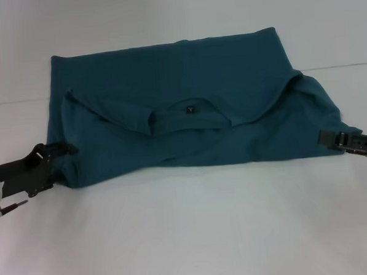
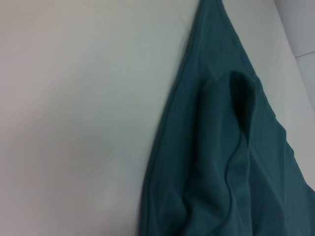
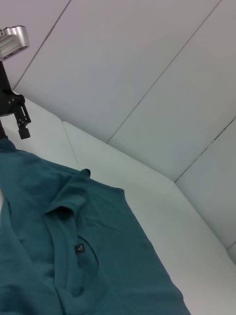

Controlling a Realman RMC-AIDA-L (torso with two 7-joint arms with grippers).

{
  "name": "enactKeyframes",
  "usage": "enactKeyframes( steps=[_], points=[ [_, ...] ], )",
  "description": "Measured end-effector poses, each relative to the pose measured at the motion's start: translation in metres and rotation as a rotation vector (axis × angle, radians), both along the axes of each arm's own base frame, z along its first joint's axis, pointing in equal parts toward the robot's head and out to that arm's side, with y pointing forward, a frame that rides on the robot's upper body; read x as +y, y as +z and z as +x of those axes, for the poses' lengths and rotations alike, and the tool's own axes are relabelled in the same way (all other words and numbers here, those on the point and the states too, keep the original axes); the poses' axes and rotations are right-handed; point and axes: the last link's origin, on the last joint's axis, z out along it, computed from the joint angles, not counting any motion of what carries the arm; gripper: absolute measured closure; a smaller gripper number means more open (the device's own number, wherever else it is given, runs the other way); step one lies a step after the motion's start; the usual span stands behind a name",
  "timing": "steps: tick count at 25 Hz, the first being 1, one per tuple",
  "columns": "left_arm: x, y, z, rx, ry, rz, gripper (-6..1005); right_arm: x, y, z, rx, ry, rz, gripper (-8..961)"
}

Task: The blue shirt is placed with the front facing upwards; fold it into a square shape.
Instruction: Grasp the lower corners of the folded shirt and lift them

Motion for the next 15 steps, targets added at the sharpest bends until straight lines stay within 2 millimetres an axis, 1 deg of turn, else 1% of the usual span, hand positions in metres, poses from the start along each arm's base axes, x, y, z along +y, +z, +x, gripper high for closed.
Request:
enactKeyframes(
  steps=[7,15],
  points=[
    [0.001,-0.002,0.003,0.024,-0.021,-0.018,323,0.0,0.0,-0.001,0.004,-0.001,-0.003,67],
    [-0.013,0.011,-0.005,-0.002,-0.028,-0.029,325,0.0,0.0,0.0,0.004,-0.003,-0.003,71]
  ],
)
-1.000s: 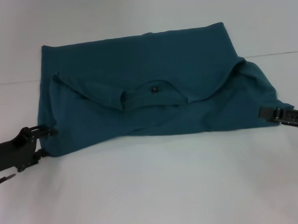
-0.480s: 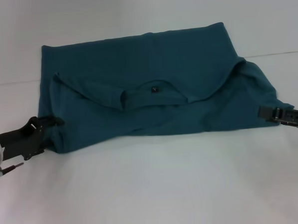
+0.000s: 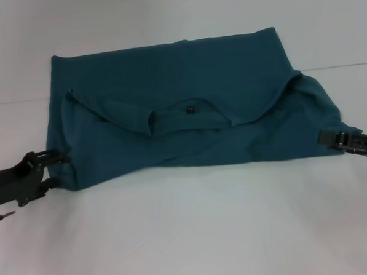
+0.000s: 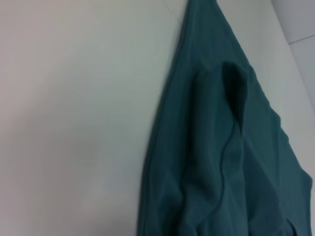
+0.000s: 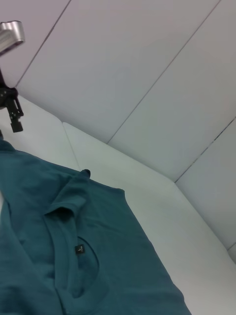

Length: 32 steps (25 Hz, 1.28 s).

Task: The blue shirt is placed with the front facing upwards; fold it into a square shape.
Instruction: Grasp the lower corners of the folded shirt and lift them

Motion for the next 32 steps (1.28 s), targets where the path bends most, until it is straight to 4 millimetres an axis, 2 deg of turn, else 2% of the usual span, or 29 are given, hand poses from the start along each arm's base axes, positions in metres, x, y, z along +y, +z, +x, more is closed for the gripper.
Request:
enactKeyframes(
  steps=[6,16,27,32],
  points=[
    [-0.009,0.002,-0.012,0.003,0.044,-0.004,327,0.0,0.0,0.0,-0.001,-0.001,0.0,73],
    [-0.007,-0.001,-0.015,0.039,0.058,-0.014,327,-0.001,0.0,0.001,-0.001,-0.004,0.002,77],
    [0.008,-0.016,0.006,0.061,0.005,-0.054,328,0.0,0.0,0.0,0.0,-0.002,0.001,82],
    [0.01,-0.014,0.009,0.064,0.0,-0.048,336,-0.001,0.001,0.001,0.003,-0.003,0.005,84]
  ],
)
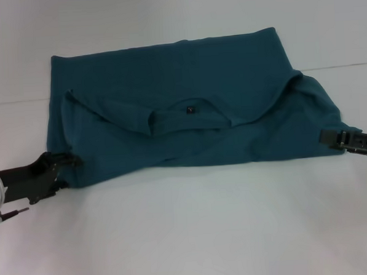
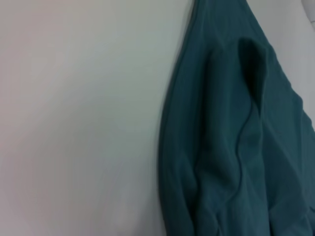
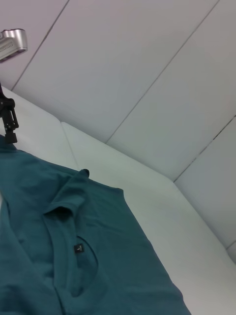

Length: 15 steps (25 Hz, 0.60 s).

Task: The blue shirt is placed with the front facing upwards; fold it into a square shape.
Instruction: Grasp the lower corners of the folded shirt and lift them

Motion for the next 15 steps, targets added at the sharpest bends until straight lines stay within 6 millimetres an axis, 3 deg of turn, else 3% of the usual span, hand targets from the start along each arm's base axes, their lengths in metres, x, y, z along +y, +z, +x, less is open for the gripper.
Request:
enactKeyframes(
  steps=[4,12,15],
  points=[
    [0.0015,0.0035,-0.0002,0.01,-0.008,0.008,354,-0.0011,0.0008,0.0011,0.003,-0.004,0.004,85],
    [0.0003,0.0044,-0.0023,0.011,-0.008,0.011,576,-0.002,0.0011,0.0013,0.007,-0.006,0.003,89],
    [-0.0015,0.0051,-0.0044,0.011,-0.013,0.015,714,-0.0022,0.0016,0.0018,0.007,-0.007,0.003,90]
  ],
)
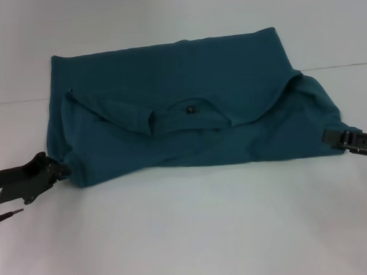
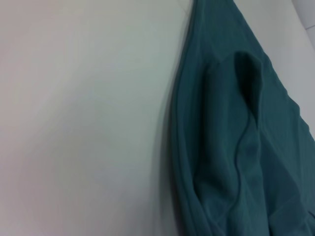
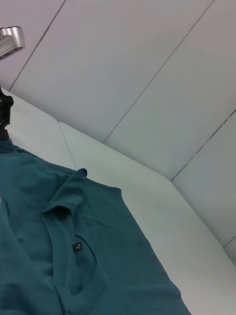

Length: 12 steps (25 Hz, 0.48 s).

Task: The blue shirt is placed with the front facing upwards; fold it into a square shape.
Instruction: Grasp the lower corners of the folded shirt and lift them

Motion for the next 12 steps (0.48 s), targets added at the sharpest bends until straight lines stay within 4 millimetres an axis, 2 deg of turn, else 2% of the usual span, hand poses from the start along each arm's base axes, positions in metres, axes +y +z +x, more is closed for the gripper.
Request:
enactKeyframes(
  steps=[7,12],
  points=[
    [-0.001,0.006,0.01,-0.048,-0.134,0.045,976,0.001,0.004,0.003,-0.017,-0.004,0.002,93],
    [0.0,0.007,0.015,-0.05,-0.179,0.047,976,0.004,0.011,0.01,-0.071,-0.045,-0.027,95]
  ],
)
